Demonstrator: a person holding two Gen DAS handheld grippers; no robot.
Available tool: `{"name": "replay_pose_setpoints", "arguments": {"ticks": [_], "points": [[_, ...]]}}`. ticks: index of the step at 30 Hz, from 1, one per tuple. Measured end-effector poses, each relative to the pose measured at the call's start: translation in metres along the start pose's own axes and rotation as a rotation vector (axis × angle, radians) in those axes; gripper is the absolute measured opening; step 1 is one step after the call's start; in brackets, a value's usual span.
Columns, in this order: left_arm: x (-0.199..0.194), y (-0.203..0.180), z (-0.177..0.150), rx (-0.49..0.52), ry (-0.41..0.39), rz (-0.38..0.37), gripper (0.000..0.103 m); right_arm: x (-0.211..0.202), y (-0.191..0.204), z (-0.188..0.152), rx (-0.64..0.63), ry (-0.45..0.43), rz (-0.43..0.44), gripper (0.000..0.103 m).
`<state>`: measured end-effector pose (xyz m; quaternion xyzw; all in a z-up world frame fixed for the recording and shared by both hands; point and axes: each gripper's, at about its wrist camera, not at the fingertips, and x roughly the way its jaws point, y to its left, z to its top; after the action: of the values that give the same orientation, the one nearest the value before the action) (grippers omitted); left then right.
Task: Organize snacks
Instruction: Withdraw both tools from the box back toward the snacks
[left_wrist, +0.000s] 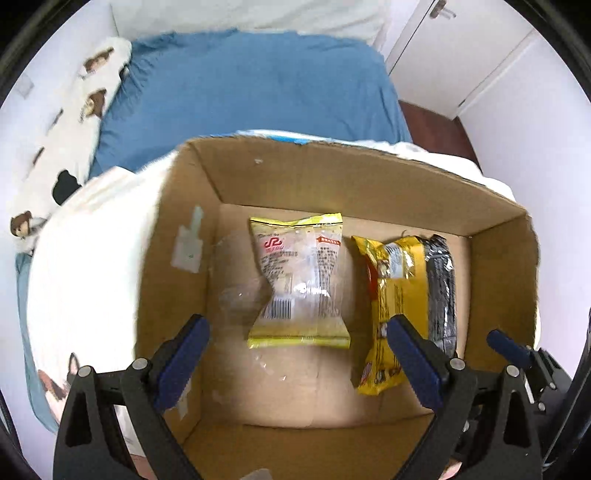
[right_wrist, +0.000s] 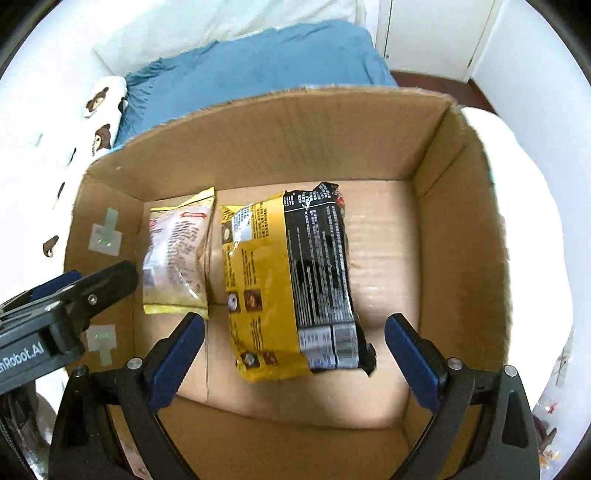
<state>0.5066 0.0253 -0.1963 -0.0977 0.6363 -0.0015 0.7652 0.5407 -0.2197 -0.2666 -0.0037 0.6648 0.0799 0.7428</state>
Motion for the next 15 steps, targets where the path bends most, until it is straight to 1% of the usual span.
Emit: {"name": "replay_pose_setpoints", "arguments": {"ticks": [1,4,9,15], "points": [[-0.006,-0.001,-0.003,0.004,-0.017,0.005,0.099,-0.003,0.007,-0.018,-0.002,-0.016,-0.002,0.100],[-0.033,0.001,-0.023,0.014,-0.079,0.014,0.099,-0.033,0.004,-0.035,-0.005,-0.054,0.005,0.100],[-0.070,0.001,-0.048,0.036,-0.165,0.039,0.098,-0.061,0.012,-0.057,-0.016,-0.128,0.001,0.100],[-0.113,0.000,-0.081,0.052,-0.242,0.041,0.099,-0.095,0.023,-0.087,-0.016,-0.207,0.007,0.100]]}}
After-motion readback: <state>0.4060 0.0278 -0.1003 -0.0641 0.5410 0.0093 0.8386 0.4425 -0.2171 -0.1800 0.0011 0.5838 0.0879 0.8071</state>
